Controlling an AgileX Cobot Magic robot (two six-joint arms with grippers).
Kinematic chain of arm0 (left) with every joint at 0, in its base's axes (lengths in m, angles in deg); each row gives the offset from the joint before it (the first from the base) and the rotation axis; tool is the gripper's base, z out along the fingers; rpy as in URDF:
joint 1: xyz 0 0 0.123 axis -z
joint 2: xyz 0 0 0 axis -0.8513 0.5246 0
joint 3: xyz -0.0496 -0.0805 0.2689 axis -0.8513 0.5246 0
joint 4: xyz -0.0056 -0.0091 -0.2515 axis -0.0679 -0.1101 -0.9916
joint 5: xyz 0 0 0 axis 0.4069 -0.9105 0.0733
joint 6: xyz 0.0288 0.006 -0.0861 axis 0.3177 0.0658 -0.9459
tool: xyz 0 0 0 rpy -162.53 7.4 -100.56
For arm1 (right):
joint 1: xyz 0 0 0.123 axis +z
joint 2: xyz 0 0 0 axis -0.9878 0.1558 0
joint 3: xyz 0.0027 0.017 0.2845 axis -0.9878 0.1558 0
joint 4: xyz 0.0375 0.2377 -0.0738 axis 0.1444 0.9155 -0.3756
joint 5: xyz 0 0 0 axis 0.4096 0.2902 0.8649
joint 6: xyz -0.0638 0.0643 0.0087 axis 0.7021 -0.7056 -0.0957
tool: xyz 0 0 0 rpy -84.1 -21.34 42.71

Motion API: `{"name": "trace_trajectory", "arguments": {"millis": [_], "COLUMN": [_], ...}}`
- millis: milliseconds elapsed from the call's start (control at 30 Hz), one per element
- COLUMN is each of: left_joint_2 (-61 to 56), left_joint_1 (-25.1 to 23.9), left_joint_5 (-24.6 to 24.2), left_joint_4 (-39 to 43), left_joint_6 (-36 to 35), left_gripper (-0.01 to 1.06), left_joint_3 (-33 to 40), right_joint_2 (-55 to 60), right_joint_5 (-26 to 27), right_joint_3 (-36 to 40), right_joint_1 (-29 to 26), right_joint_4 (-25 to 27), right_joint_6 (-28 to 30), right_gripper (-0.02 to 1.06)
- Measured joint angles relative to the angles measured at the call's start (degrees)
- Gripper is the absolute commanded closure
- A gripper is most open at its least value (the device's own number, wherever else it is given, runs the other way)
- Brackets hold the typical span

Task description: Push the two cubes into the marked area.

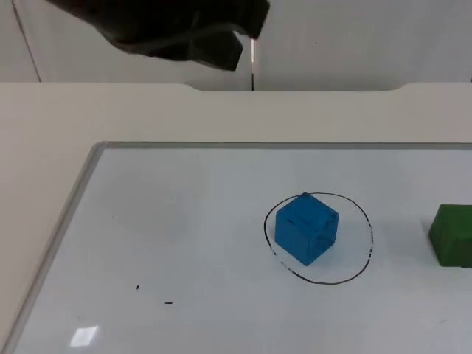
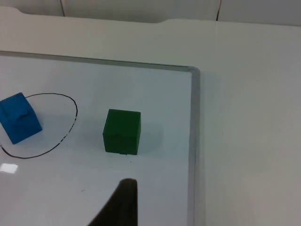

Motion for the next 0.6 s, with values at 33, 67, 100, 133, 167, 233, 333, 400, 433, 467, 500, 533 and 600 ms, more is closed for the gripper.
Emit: {"name": "trace_trajectory", "arguments": {"millis": [33,67,100,133,167,233,333,400,433,467,500,533,600], "left_joint_2": [-1.4,-2.7,-3.6,-3.6,-4.8,-6.8,-8.8,-11.8,-13.4,-13.4,-15.0,-16.5,-20.2], "left_joint_1": [0.0,0.0,0.0,0.0,0.0,0.0,0.0,0.0,0.0,0.0,0.0,0.0,0.0], "left_joint_5": [0.2,0.4,0.5,0.5,0.6,0.6,0.7,0.7,0.7,0.7,0.7,0.7,1.0], "left_joint_4": [-3.8,-9.7,-14.6,-14.6,-18.4,-25.9,-29.7,-31.2,-31.3,-31.3,-31.3,-31.0,-29.9], "left_joint_6": [3.8,8.5,13.3,13.3,17.5,22.7,25.7,27.1,27.2,27.2,27.2,26.5,24.1], "left_gripper": [1.05,1.05,1.05,1.05,1.05,1.05,1.05,1.05,1.05,1.05,1.05,1.05,1.05], "left_joint_3": [1.5,3.6,5.9,5.9,8.1,11.7,14.3,15.7,15.9,15.9,16.2,16.3,17.1], "right_joint_2": [0.0,0.0,0.0,0.0,0.0,0.0,0.0,0.0,0.0,0.0,0.0,0.0,0.0], "right_joint_5": [0.0,0.0,0.0,0.0,0.0,0.0,0.0,0.0,0.0,0.0,0.0,0.0,0.0], "right_joint_3": [0.0,0.0,0.0,0.0,0.0,0.0,0.0,0.0,0.0,0.0,0.0,0.0,0.0], "right_joint_1": [0.0,0.0,0.0,0.0,0.0,0.0,0.0,0.0,0.0,0.0,0.0,0.0,0.0], "right_joint_4": [0.0,0.0,0.0,0.0,0.0,0.0,0.0,0.0,0.0,0.0,0.0,0.0,0.0], "right_joint_6": [0.0,0.0,0.0,0.0,0.0,0.0,0.0,0.0,0.0,0.0,0.0,0.0,0.0], "right_gripper": [-0.01,-0.01,-0.01,-0.01,-0.01,-0.01,-0.01,-0.01,-0.01,-0.01,-0.01,-0.01,-0.01]}}
